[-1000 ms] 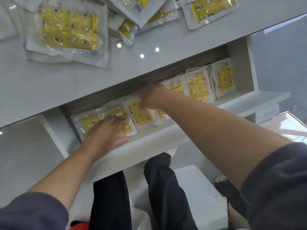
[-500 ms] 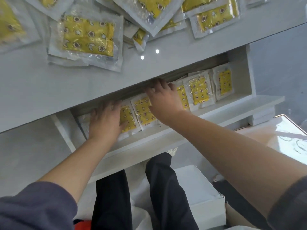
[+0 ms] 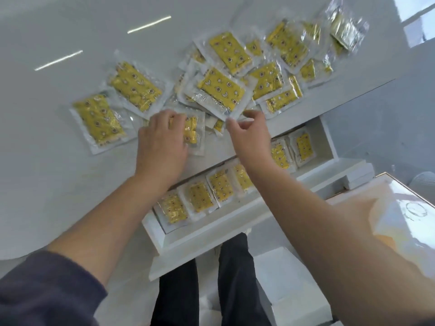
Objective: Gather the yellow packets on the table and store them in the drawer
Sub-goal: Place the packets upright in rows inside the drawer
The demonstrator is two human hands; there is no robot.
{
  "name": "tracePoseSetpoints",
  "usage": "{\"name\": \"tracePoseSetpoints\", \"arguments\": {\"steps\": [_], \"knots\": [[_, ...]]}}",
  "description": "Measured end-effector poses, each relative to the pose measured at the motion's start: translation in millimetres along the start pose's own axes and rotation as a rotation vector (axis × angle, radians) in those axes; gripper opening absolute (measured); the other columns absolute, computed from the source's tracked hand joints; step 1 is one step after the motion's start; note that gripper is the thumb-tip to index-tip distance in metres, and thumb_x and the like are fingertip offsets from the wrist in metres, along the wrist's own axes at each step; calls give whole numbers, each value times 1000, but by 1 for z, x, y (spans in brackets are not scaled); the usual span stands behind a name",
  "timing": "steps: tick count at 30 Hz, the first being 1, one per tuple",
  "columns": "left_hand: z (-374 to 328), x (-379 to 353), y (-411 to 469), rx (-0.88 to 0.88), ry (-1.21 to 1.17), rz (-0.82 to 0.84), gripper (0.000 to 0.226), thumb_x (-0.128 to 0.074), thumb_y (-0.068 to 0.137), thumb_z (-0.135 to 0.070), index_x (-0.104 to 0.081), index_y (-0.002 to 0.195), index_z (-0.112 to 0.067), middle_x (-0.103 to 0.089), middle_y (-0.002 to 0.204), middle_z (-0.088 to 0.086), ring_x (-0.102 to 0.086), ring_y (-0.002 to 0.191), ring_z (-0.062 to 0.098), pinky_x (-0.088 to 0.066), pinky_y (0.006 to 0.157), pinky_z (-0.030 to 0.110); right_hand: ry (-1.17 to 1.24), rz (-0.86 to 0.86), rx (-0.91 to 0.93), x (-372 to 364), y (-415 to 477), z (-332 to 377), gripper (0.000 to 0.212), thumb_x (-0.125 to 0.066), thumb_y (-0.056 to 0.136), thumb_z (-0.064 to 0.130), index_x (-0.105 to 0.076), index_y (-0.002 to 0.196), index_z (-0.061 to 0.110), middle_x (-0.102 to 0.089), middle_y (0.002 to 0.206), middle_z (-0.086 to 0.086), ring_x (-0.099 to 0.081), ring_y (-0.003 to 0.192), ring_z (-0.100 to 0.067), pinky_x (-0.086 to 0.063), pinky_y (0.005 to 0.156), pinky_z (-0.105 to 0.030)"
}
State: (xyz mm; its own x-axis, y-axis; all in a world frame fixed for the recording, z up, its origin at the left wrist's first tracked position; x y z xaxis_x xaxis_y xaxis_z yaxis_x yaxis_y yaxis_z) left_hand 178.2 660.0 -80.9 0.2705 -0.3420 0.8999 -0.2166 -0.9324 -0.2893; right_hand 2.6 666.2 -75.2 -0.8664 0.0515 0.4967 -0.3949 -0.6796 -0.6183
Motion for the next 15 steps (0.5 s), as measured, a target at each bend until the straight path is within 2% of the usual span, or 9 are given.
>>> {"name": "tracePoseSetpoints", "arguments": {"steps": [2, 3, 6, 8, 12, 15], "knots": [[12, -1, 25, -9, 92, 113, 68, -74, 79, -32, -40, 135, -16, -40, 138, 9, -37, 129, 30, -34, 101, 47, 153, -74, -183, -3, 27, 6, 56, -63, 87, 45, -40, 129, 17, -59, 105, 0, -60, 90, -17, -52, 75, -34], [13, -3, 31, -21, 143, 135, 73, -76, 76, -37, -39, 136, -16, -41, 137, 8, -38, 128, 30, -33, 100, 48, 178, -89, -241, -2, 36, 8, 57, -66, 84, 48, -42, 125, 16, -57, 105, -2, -57, 86, -18, -49, 69, -33], [17, -6, 45, -82, 298, 140, 83, -79, 68, -48, -41, 134, -16, -46, 128, 10, -43, 119, 31, -34, 97, 48, 152, -97, -322, -5, 54, 8, 41, -75, 76, 43, -50, 88, 12, -57, 86, -6, -48, 66, -21, -37, 53, -29], [19, -8, 49, -88, 329, 154, 80, -80, 65, -52, -44, 128, -17, -48, 122, 9, -44, 116, 30, -33, 96, 47, 149, -104, -318, -6, 56, 7, 36, -77, 78, 31, -47, 69, 14, -56, 76, -6, -48, 62, -20, -38, 56, -30], [20, -8, 51, -86, 300, 173, 66, -78, 68, -52, -51, 117, -17, -48, 117, 7, -43, 112, 29, -32, 95, 46, 246, -86, -284, -4, 54, -2, 34, -73, 81, 19, -41, 69, 18, -51, 79, -6, -48, 72, -21, -42, 60, -30], [17, -4, 47, -104, 251, 170, 51, -73, 77, -47, -53, 113, -17, -54, 113, 5, -48, 109, 27, -31, 93, 44, 326, -41, -241, -5, 44, -8, 27, -68, 86, 12, -43, 78, 15, -50, 86, -10, -50, 76, -21, -53, 68, -34]]}}
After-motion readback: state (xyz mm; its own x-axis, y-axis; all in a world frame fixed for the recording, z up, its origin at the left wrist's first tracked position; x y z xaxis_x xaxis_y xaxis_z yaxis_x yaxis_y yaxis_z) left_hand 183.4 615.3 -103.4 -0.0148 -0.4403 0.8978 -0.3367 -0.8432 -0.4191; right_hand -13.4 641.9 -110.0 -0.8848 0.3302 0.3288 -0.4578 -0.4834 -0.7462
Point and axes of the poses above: each hand's wrist, its own y-axis towards the middle knuckle, its own x-axis out of the back of the hand, z = x × y, the point moved 5 cm from there along y, towards the middle knuckle
